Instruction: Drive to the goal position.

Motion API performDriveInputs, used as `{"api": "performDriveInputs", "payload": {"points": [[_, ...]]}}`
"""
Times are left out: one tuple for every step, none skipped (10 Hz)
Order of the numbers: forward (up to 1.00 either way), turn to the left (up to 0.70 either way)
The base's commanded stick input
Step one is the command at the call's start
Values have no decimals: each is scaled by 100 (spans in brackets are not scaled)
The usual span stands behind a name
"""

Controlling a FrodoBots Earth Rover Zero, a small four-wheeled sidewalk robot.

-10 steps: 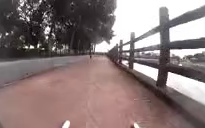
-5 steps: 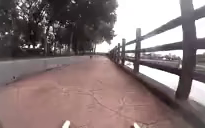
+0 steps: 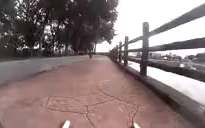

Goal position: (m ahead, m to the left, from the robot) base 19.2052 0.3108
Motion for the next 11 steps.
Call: {"api": "performDriveInputs", "payload": {"points": [[100,0],[100,0],[100,0],[100,0],[100,0],[100,-13],[100,-33],[100,-33],[100,-8],[100,0],[100,0]]}}
